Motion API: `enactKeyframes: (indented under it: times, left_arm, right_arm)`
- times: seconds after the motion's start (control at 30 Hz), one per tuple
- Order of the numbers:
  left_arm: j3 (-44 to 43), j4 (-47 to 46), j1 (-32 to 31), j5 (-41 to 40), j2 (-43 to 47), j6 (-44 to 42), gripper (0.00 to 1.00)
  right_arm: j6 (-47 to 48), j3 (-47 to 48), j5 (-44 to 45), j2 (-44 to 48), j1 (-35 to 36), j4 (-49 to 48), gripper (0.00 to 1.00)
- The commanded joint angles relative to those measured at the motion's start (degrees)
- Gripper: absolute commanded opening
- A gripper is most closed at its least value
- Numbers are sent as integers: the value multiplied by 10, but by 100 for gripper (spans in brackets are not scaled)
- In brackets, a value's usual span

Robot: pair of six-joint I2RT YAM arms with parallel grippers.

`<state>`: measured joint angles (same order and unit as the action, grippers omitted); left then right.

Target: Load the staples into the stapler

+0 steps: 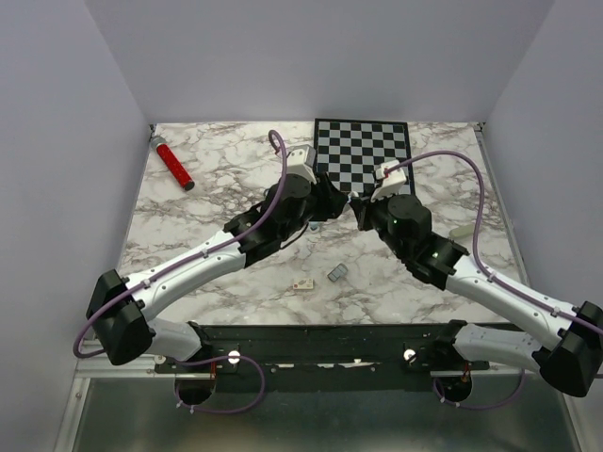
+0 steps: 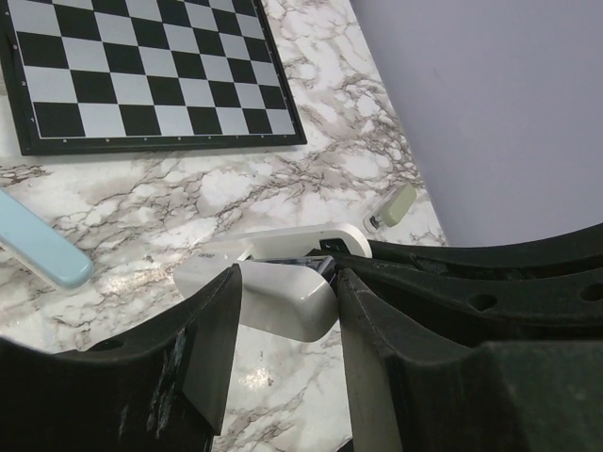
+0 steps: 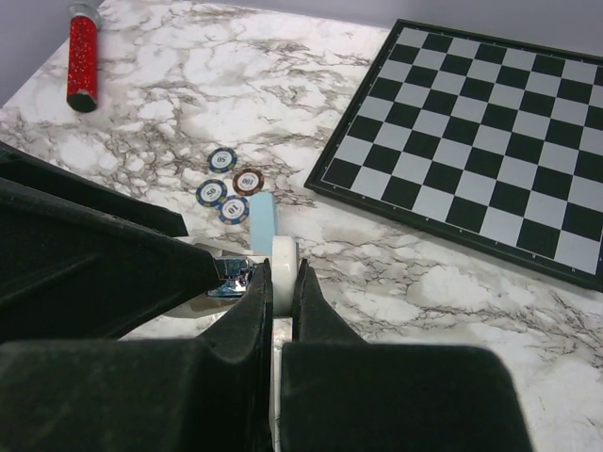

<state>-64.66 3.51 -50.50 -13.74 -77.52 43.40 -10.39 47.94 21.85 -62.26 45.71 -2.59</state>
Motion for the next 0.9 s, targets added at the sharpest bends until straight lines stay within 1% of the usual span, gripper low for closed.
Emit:
enactKeyframes:
  times: [0.0, 0.37, 0.5, 0.57, 0.7, 0.77, 0.8, 0.87]
  left_arm:
    - [23, 73, 4, -61, 11, -24, 52]
    - [45, 136, 18, -108, 36, -47, 59]
    - [41, 142, 24, -104, 31, -53, 60]
    - [40, 136, 25, -97, 27, -53, 60]
    - [48, 121, 37, -77, 23, -42, 61]
    - [56, 110, 52, -58, 25, -31, 61]
    - [68, 106, 59, -50, 31, -27, 61]
    - [81, 87, 73, -32, 38, -16, 61]
  right_arm:
    - [-22, 11, 57, 39, 1, -39, 1]
    - [-42, 12, 62, 71, -12, -38, 1]
    - [-58, 12, 40, 79, -17, -40, 1]
    - [-63, 11, 13, 83, -19, -44, 1]
    - [-89, -9, -50, 102, -28, -81, 1]
    - [-107, -19, -94, 118, -41, -94, 1]
    - [-131, -31, -109, 123, -50, -105, 1]
    - [-167, -46, -169, 143, -88, -117, 1]
